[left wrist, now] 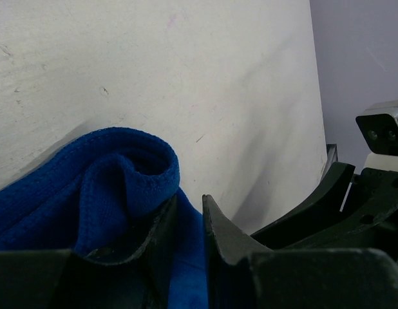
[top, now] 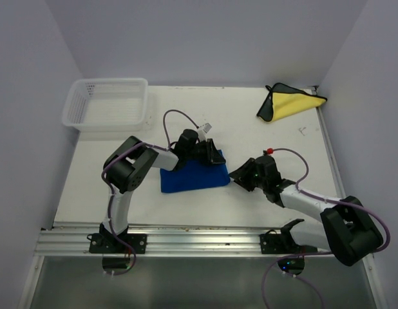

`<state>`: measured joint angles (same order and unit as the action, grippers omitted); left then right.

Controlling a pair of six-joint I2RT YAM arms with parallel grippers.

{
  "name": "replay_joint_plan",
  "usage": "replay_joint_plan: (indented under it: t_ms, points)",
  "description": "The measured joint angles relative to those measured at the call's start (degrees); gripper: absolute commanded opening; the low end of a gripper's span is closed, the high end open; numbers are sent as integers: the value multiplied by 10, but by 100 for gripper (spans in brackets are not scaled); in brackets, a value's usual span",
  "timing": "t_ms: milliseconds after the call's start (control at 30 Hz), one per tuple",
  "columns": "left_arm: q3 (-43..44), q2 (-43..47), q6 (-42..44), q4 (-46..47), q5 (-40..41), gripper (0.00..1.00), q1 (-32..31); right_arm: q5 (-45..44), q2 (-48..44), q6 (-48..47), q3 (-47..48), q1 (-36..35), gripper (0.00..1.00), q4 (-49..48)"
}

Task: Roll the towels
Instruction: Roll the towel

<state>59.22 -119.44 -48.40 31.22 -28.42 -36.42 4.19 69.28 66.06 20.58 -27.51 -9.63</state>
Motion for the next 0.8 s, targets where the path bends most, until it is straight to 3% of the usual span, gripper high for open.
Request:
replay_joint_plan:
  t_ms: [367, 800]
  points:
    - [0, 1, 0, -2, 1, 27, 0, -17, -12, 23, -13, 8, 41, 10]
    - [0, 2, 2, -5, 2, 27, 0, 27, 61, 7, -3, 9, 42, -42]
